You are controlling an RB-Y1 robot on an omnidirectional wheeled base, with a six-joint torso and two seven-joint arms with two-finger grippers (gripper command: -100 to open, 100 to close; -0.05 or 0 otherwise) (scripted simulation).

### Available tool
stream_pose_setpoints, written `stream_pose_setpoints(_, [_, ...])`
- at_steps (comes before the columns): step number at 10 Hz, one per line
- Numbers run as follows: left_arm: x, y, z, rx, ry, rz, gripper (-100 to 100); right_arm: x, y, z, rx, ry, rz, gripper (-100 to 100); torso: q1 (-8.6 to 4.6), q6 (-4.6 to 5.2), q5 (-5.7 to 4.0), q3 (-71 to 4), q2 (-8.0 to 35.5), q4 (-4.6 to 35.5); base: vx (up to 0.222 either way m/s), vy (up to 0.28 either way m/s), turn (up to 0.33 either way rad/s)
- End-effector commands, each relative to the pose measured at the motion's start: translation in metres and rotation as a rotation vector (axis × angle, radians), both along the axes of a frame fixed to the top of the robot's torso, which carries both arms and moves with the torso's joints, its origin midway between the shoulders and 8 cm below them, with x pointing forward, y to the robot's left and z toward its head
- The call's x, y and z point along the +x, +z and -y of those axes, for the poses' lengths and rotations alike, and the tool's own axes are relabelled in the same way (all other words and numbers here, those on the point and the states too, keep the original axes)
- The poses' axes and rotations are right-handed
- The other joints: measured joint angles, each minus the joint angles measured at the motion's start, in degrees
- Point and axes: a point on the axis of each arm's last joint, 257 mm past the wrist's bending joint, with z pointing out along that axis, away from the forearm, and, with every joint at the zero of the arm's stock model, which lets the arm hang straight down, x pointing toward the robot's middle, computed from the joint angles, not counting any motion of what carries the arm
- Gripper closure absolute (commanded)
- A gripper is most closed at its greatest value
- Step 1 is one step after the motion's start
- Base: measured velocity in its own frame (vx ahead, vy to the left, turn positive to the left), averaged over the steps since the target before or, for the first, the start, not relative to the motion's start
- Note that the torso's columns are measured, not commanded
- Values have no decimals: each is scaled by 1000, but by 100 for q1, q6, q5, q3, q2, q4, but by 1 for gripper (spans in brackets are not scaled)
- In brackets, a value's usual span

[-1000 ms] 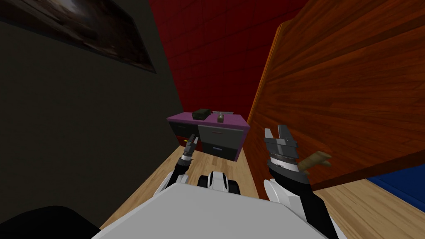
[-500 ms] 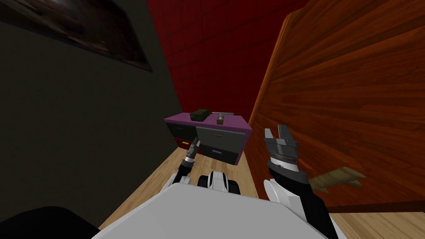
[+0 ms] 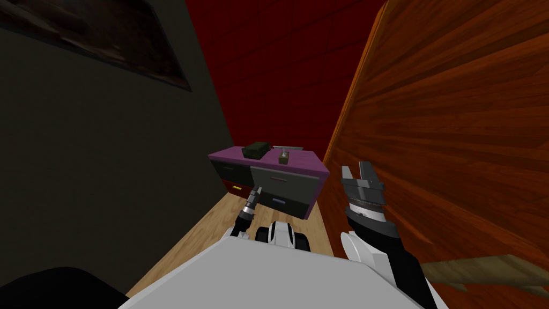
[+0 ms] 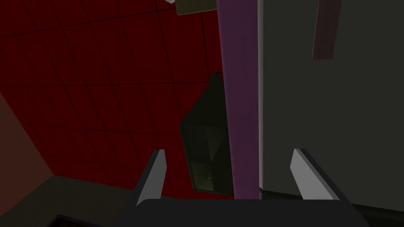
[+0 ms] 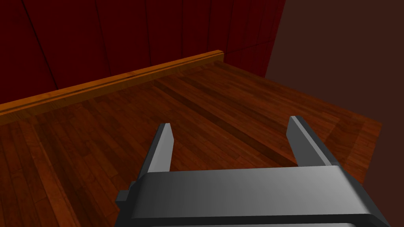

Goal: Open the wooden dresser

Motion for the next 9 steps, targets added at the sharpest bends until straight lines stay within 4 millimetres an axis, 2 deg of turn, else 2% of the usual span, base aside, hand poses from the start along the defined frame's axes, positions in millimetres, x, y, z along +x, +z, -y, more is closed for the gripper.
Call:
stream_pose_setpoints(1, [0,-28,12,-5,-9,-56,-100,0,0,0,0,0,0,0,10,0,2,3,6,2,131,-36,18])
stream_pose_setpoints(6, [-6,-77,35,-9,-31,-155,-100,0,0,0,0,0,0,0,0,0,0,5,8,3,130,-45,21])
stream_pose_setpoints(9, [-9,-97,51,-25,-39,-198,-100,0,0,0,0,0,0,0,14,0,4,9,14,4,102,-18,15])
